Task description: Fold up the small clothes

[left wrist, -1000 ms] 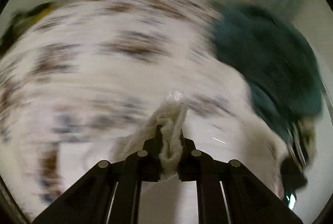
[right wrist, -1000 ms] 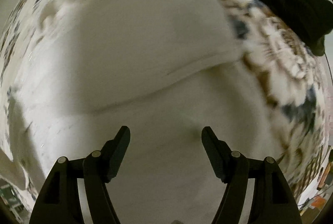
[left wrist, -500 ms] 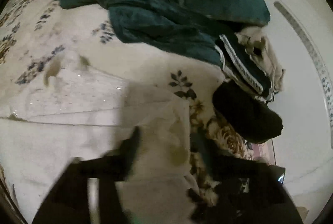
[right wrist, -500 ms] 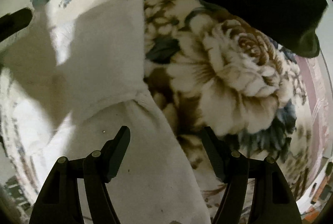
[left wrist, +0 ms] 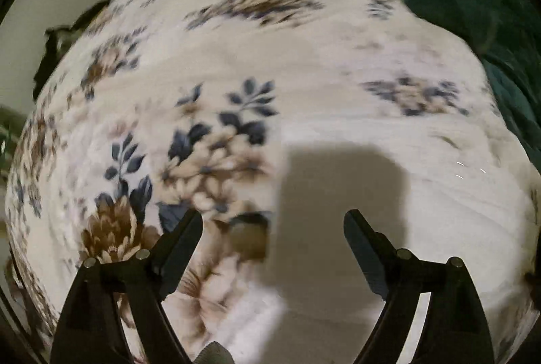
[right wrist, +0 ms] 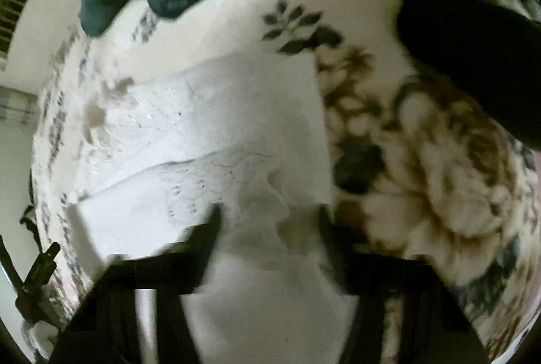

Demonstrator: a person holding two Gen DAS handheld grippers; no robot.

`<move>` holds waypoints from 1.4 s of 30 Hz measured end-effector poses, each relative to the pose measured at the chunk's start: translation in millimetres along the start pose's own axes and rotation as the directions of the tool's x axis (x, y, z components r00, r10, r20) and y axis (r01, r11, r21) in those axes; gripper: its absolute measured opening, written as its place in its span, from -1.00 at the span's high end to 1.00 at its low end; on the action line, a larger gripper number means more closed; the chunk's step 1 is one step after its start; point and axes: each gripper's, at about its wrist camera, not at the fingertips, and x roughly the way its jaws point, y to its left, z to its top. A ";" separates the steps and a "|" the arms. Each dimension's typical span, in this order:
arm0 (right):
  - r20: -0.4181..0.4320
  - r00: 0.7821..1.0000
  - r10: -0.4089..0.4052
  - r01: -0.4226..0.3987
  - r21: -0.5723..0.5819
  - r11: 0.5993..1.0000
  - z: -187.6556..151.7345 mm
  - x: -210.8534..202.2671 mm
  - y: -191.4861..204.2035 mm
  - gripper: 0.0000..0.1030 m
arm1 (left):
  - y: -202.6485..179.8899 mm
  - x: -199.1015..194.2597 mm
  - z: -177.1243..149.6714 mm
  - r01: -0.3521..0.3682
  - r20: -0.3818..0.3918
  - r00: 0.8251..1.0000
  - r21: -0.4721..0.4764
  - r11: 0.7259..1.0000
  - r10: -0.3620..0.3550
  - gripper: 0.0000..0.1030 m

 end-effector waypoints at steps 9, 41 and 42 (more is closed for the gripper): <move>0.188 0.973 -0.131 0.137 -0.015 0.991 15.7 -24.7 29.9 0.84 | -19.1 39.3 22.2 0.086 -0.003 0.996 0.074 0.994 -0.087 -0.76; -0.256 0.967 0.014 -0.106 -0.348 0.931 37.1 -73.9 -60.0 -0.19 | -284.0 -115.4 -319.3 0.278 -0.406 0.892 0.151 0.949 -0.196 -0.89; -0.279 0.960 0.024 -0.125 -0.348 0.929 42.7 -68.8 -60.9 -0.19 | -291.0 -113.3 -327.5 0.284 -0.426 0.882 0.137 0.949 -0.203 -0.89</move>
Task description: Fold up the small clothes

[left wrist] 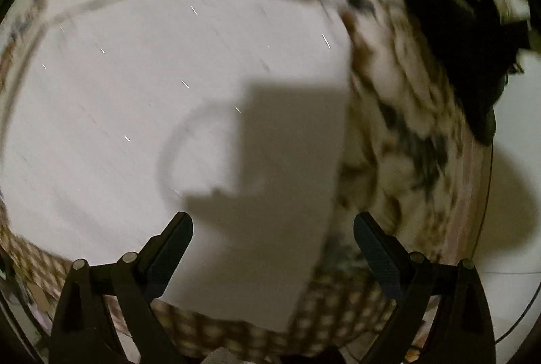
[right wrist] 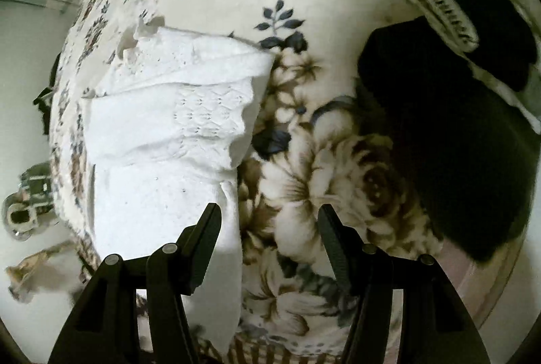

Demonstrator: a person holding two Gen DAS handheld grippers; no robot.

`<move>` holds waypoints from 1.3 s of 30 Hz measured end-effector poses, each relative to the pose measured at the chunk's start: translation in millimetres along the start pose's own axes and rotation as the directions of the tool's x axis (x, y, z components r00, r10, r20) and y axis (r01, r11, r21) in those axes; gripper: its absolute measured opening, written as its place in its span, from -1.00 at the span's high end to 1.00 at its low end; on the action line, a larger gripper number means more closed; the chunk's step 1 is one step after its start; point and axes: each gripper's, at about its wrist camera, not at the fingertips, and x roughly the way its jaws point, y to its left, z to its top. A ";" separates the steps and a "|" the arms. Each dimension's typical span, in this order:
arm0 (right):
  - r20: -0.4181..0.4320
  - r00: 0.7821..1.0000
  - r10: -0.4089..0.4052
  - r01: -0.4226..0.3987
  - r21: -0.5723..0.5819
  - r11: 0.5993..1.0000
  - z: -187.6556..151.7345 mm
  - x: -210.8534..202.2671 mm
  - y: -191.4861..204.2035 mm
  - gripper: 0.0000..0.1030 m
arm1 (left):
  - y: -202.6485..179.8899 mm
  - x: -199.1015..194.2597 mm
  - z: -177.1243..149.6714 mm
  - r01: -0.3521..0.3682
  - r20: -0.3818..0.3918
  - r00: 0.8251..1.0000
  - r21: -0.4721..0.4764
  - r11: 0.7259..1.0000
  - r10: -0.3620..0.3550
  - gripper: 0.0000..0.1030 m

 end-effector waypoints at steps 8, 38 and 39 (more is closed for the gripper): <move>-0.046 0.996 0.080 -0.078 0.046 0.996 48.3 34.0 -18.9 -0.19 | -38.7 49.3 -20.5 -0.011 -0.078 0.997 -0.021 1.000 0.009 -0.89; 0.071 0.981 0.178 -0.185 0.094 0.978 157.4 36.8 74.3 0.84 | 74.0 -80.8 -32.8 0.088 0.279 0.959 -0.144 0.986 -0.045 0.98; 0.073 0.983 0.167 -0.173 0.074 0.982 159.9 30.0 86.1 0.84 | 84.3 -89.4 -34.7 0.103 0.293 0.955 -0.169 0.980 -0.049 0.98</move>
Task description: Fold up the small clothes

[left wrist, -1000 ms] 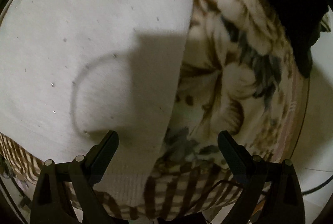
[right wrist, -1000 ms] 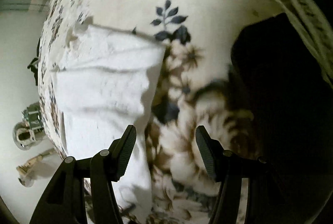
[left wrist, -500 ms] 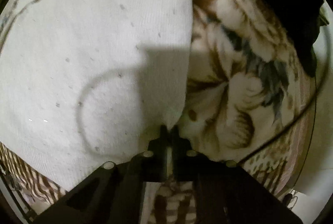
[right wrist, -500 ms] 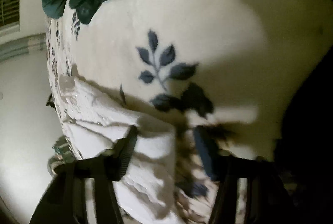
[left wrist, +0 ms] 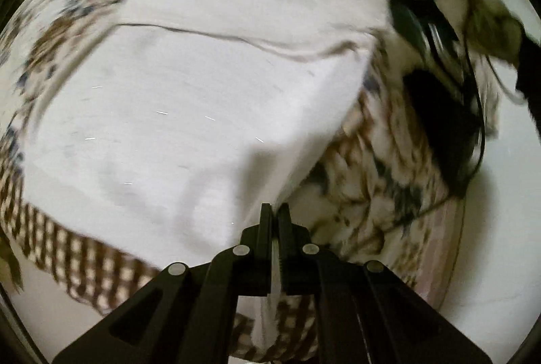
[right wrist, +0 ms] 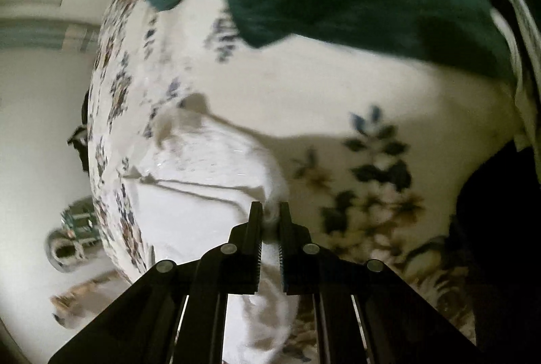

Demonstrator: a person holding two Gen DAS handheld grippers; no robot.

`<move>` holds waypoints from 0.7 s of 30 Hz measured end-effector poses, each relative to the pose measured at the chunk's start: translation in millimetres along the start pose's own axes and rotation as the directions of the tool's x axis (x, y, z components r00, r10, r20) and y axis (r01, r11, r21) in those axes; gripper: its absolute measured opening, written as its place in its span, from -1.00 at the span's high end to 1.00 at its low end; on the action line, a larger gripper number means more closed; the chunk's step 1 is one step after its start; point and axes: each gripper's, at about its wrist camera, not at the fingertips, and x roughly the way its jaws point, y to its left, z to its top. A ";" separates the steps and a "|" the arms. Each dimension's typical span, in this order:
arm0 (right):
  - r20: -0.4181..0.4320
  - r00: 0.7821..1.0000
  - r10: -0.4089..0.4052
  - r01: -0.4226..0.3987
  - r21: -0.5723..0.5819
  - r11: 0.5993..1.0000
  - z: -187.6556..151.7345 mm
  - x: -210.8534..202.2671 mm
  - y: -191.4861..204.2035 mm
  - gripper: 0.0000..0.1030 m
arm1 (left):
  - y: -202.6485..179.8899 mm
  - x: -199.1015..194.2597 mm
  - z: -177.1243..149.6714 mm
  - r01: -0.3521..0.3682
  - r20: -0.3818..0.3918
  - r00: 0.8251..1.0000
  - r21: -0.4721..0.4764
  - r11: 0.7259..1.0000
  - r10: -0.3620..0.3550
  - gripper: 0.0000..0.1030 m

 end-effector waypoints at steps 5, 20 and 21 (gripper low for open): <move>0.015 0.999 -0.039 0.040 -0.104 0.994 0.9 -2.5 96.5 0.84 | 67.8 -37.5 17.6 0.034 0.089 0.996 -0.132 0.991 -0.022 0.98; 0.018 0.965 -0.263 0.256 -0.306 0.917 -17.2 190.2 384.2 0.85 | 303.1 -27.1 45.0 0.110 0.085 0.993 -0.428 0.897 -0.081 0.98; 0.019 0.959 -0.281 0.273 -0.315 0.909 -18.3 203.8 394.1 0.85 | 313.2 -26.0 46.8 0.110 0.084 0.993 -0.434 0.894 -0.081 0.98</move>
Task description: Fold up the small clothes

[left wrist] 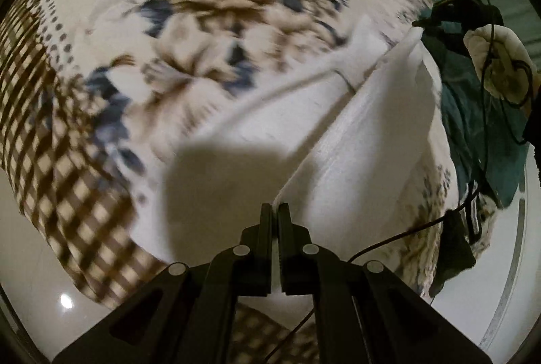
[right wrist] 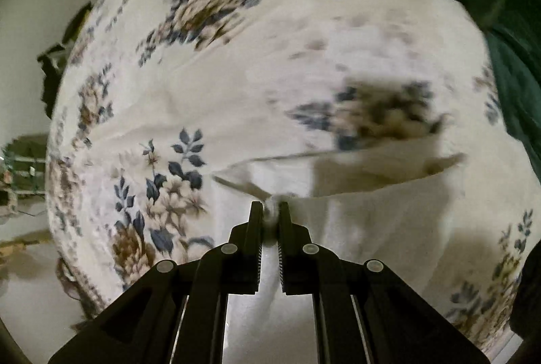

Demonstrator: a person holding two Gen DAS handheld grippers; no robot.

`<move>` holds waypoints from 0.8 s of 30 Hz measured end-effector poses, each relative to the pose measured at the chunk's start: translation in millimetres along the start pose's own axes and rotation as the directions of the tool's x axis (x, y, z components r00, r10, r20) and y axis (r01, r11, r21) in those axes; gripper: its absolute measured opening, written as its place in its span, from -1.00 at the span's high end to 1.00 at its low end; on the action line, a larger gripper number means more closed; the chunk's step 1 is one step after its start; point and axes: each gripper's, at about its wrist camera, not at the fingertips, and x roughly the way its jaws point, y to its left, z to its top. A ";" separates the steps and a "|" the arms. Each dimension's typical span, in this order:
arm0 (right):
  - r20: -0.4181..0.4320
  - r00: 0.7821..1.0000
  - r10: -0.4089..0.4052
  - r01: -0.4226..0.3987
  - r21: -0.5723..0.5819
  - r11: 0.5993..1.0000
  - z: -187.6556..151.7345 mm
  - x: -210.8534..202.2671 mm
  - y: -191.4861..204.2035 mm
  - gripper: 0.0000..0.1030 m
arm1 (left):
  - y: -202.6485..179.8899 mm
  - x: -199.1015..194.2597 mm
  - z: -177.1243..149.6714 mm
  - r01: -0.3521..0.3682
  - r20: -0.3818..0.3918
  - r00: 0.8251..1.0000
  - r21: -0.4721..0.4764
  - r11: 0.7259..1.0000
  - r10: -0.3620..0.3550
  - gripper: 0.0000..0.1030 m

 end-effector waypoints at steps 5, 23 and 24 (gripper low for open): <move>-0.019 0.995 -0.099 0.098 -0.032 0.995 13.3 50.0 55.0 0.85 | 43.1 9.1 28.9 0.002 -0.022 1.000 -0.044 0.999 -0.003 0.98; -0.068 0.997 0.021 -0.019 0.023 1.000 -92.0 18.4 12.5 -0.18 | 113.0 2.4 55.5 0.075 -0.189 0.979 -0.027 0.997 -0.079 -0.01; -0.079 0.997 0.010 -0.008 0.022 1.000 -124.1 12.8 -0.4 -0.18 | 106.3 3.1 53.9 0.073 -0.202 0.977 0.012 0.997 -0.069 -0.01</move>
